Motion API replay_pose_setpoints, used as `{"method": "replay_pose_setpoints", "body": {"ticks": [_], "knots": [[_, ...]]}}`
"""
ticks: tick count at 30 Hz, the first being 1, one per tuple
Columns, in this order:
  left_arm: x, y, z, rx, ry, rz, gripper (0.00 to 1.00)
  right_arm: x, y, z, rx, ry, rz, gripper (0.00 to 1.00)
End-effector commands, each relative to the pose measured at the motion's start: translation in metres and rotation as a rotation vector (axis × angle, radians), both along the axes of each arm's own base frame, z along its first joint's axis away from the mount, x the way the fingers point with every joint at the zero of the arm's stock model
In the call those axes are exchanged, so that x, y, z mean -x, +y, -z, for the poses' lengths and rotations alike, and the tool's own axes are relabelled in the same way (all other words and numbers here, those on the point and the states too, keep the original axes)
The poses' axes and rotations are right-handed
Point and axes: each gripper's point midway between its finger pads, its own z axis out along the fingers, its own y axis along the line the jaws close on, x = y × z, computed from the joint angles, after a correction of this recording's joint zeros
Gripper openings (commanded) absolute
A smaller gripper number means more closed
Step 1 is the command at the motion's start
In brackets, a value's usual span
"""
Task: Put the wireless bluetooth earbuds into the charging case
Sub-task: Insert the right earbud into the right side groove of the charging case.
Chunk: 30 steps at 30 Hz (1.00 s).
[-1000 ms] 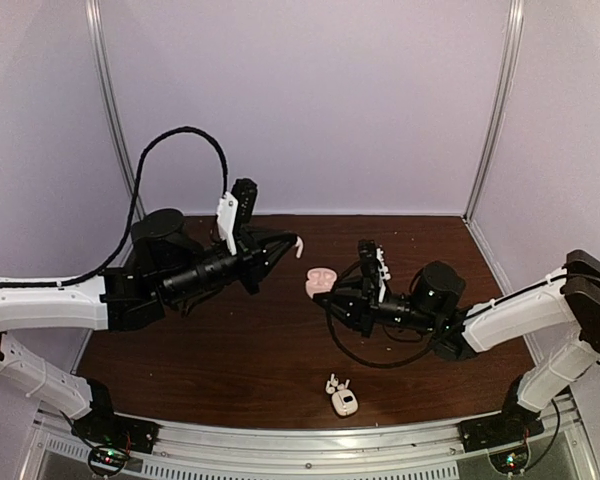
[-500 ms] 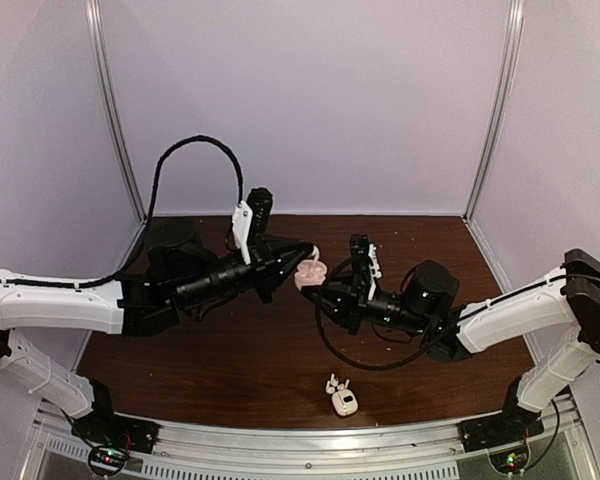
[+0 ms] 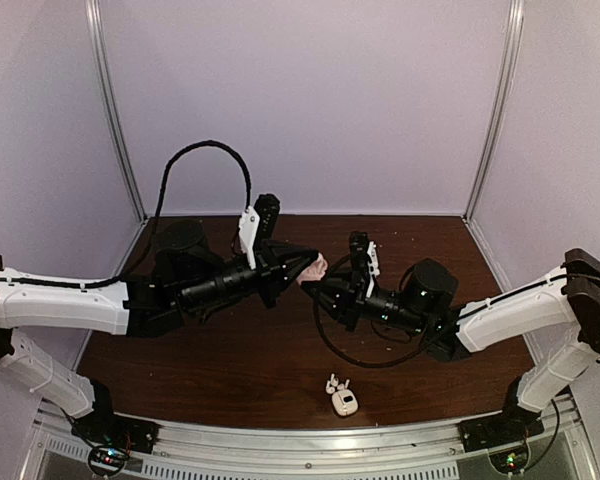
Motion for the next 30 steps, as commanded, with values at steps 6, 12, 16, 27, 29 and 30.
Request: {"method": "replay_pose_setpoints", "body": {"ticks": [6, 12, 16, 27, 29, 30], "knots": [[0.004, -0.004, -0.001, 0.029, 0.013, 0.022, 0.0, -0.003, -0.004, -0.021, -0.036, -0.045, 0.037, 0.0], [0.003, -0.008, 0.004, 0.02, 0.036, 0.028, 0.0, -0.003, -0.005, -0.023, -0.041, -0.05, 0.045, 0.0], [0.002, -0.007, 0.008, 0.015, 0.052, 0.022, 0.0, -0.004, -0.007, -0.026, -0.044, -0.059, 0.054, 0.0], [-0.008, 0.012, -0.014, 0.019, -0.018, -0.084, 0.0, -0.001, 0.001, -0.011, -0.017, -0.04, 0.016, 0.0], [-0.007, 0.01, -0.017, 0.02, -0.029, -0.075, 0.0, 0.002, 0.003, -0.003, -0.022, -0.028, -0.006, 0.0], [-0.006, 0.01, -0.019, 0.023, -0.034, -0.071, 0.0, 0.003, 0.004, 0.001, -0.02, -0.027, -0.01, 0.0]]}}
